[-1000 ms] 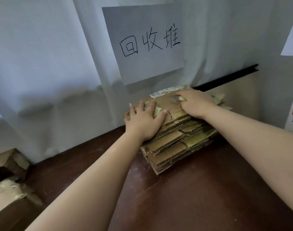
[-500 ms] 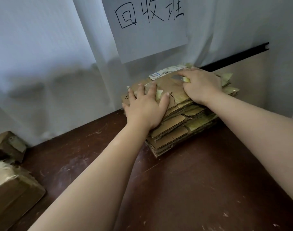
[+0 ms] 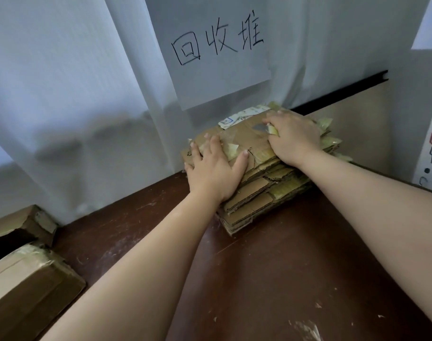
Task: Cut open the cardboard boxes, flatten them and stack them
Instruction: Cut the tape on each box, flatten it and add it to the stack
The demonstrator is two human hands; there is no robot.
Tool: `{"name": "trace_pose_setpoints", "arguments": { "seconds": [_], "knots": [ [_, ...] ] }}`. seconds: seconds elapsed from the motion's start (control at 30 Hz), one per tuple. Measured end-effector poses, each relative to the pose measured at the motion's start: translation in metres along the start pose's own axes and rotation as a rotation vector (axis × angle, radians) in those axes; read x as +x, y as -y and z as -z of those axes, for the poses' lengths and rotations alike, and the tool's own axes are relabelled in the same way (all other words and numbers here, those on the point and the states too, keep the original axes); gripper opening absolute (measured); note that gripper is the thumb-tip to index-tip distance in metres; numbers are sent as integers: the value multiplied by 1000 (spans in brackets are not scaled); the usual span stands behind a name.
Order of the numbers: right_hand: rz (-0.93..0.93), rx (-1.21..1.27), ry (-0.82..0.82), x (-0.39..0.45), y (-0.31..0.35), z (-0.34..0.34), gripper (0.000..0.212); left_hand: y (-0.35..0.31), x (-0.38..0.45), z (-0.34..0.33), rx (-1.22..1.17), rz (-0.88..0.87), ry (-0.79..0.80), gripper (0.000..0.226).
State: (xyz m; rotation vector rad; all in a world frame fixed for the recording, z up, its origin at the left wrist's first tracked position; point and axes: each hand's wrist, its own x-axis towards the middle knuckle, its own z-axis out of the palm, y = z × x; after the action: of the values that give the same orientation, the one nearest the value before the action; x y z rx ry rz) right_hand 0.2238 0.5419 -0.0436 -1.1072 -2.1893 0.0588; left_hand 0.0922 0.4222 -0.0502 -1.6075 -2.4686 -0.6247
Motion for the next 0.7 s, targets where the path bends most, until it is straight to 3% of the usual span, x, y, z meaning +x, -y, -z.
{"name": "trace_pose_setpoints", "arguments": {
  "seconds": [0.27, 0.43, 0.7],
  "knots": [
    [-57, 69, 230, 5, 6, 40, 34, -8, 8, 36, 121, -23, 141, 95],
    [-28, -104, 28, 1, 22, 52, 20, -17, 5, 50, 263, -132, -8, 73],
    [-10, -129, -17, -11, 37, 85, 22, -20, -10, 71, 223, -191, -66, 58]
  ]
}}
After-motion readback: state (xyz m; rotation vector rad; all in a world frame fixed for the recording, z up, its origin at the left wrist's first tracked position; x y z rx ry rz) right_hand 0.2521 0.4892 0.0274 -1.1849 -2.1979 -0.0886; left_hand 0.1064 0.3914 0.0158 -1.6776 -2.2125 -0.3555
